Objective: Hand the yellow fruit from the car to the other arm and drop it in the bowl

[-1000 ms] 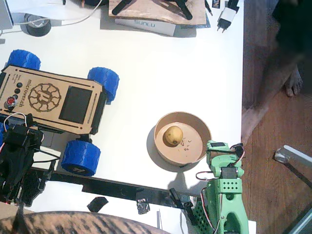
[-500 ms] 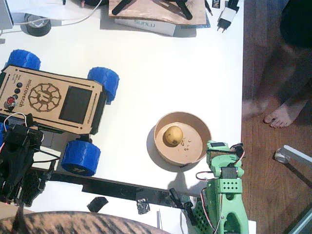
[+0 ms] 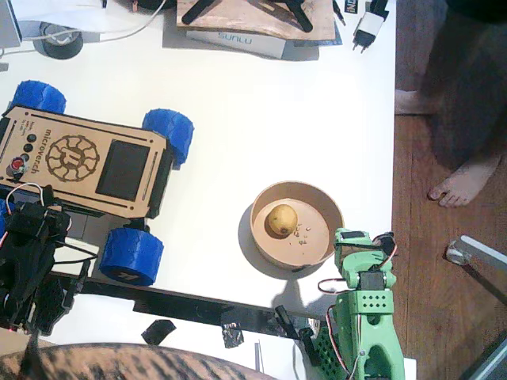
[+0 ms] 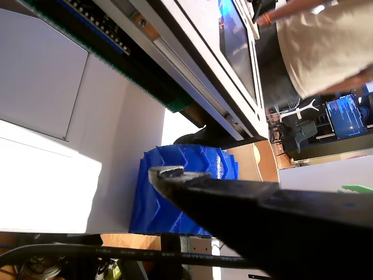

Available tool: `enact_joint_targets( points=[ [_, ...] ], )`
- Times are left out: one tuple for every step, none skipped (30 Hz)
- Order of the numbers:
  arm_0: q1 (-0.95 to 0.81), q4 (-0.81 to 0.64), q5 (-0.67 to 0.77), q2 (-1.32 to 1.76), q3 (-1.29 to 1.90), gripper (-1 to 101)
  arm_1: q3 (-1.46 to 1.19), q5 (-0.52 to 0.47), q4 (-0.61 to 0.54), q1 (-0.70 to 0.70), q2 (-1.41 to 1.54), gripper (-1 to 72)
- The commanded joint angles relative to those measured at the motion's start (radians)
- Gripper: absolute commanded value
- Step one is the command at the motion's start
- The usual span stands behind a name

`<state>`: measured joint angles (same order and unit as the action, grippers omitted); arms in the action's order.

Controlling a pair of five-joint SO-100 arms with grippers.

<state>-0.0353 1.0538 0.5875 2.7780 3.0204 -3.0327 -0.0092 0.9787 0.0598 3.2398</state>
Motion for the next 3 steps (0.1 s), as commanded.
enact_joint_targets(
  points=[
    [0.002, -0.015, -0.011, 0.008, -0.005, 56, 0.023, -0.018, -0.037, 0.008, 0.006, 0.2],
    [0.002, -0.015, -0.011, 0.008, -0.005, 56, 0.018, -0.023, -0.046, 0.011, 0.006, 0.2],
    [0.002, -0.015, -0.011, 0.008, -0.005, 56, 0.017, -0.026, -0.052, 0.012, 0.006, 0.2]
  ],
)
